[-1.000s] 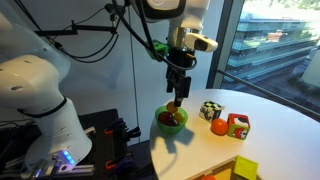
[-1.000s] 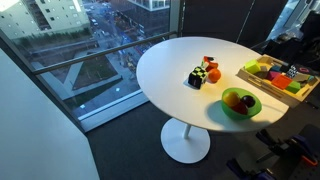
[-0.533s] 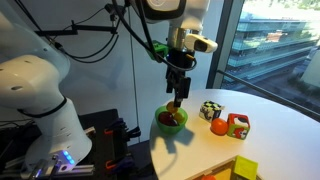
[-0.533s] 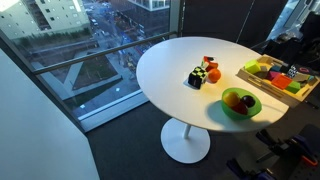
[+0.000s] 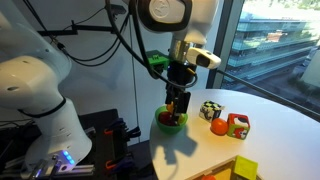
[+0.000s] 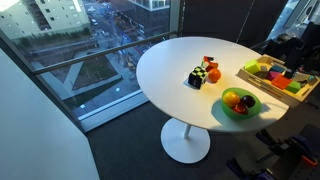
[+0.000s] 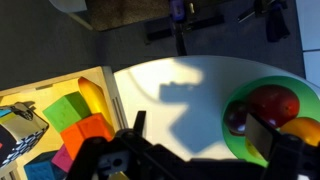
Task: Turn the box to the right, then put the orange block on the table
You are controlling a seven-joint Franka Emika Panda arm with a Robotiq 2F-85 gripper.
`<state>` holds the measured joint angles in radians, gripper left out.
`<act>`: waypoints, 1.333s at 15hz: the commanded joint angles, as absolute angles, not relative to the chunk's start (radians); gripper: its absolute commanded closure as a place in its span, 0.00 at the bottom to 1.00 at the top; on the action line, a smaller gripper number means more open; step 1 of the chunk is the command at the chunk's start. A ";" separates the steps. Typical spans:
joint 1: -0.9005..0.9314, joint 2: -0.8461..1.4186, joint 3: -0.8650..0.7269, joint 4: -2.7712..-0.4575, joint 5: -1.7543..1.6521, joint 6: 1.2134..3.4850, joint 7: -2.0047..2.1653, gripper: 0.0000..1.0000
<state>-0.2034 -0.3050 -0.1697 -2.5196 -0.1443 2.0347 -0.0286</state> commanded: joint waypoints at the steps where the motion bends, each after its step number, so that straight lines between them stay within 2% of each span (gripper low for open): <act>1: -0.233 -0.285 -0.190 -2.531 -0.198 2.070 -0.024 0.00; 11: -0.298 -0.221 -0.255 -2.608 -0.275 2.269 -0.034 0.00; 20: -0.312 -0.071 -0.295 -2.602 -0.260 2.437 -0.047 0.00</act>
